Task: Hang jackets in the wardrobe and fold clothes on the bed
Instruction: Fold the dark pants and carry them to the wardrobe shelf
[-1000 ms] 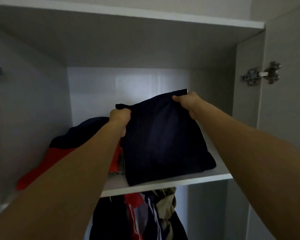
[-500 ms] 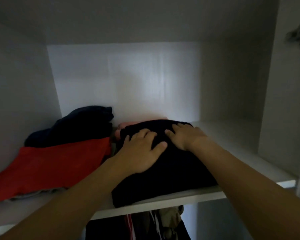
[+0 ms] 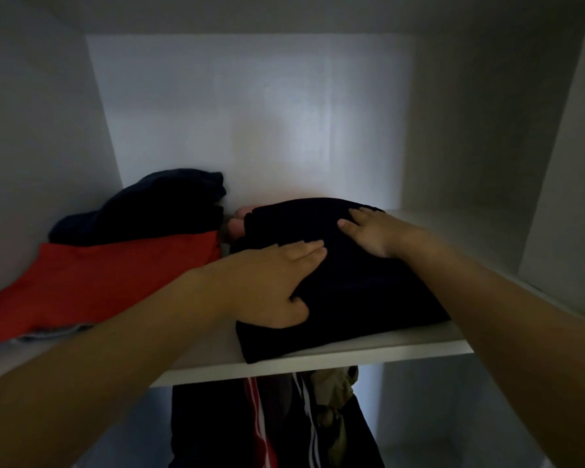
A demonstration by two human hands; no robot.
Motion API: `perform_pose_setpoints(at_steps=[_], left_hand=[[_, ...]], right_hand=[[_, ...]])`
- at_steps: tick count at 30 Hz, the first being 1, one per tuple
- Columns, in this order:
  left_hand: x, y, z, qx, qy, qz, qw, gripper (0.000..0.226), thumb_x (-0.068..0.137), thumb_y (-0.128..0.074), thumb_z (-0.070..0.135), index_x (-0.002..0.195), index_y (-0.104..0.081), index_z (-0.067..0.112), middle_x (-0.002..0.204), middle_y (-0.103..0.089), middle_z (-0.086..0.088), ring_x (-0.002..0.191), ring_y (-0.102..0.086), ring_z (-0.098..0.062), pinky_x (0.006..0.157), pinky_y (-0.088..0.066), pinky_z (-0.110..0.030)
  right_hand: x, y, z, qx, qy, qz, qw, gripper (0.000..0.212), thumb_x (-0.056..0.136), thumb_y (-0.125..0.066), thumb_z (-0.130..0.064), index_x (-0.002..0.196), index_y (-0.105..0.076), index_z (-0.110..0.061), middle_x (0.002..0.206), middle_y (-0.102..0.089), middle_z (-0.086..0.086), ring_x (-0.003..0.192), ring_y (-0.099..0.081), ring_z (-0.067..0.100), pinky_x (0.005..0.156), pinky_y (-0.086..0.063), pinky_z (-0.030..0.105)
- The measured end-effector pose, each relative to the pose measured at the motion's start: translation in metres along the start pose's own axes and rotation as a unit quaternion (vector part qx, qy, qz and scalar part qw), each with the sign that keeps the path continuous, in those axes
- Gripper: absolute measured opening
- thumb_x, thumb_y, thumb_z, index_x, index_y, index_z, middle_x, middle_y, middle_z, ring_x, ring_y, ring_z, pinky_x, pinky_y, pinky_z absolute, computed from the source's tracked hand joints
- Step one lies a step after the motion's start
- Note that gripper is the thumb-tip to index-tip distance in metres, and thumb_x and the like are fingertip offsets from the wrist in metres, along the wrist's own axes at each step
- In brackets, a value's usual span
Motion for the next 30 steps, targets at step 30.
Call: perform_pose_setpoints(at_steps=[30], left_hand=[[-0.009, 0.050, 0.087, -0.007, 0.081, 0.019, 0.996, 0.073, 0.089, -0.046, 0.045, 0.150, -0.028, 0.009, 0.148, -0.038, -0.015, 0.131, -0.041, -0.033, 0.111, -0.031, -0.043]], right_hand=[[-0.272, 0.080, 0.016, 0.010, -0.176, 0.177, 0.968, 0.059, 0.097, -0.048, -0.034, 0.149, -0.031, -0.013, 0.152, -0.035, 0.013, 0.136, -0.038, 0.032, 0.109, -0.032, 0.038]])
Point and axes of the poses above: each hand's wrist, its own x-axis towards the middle knuckle, its own y-axis out of the back of the hand, z = x × y, the point moved 7 cm from there along x, towards the middle knuckle
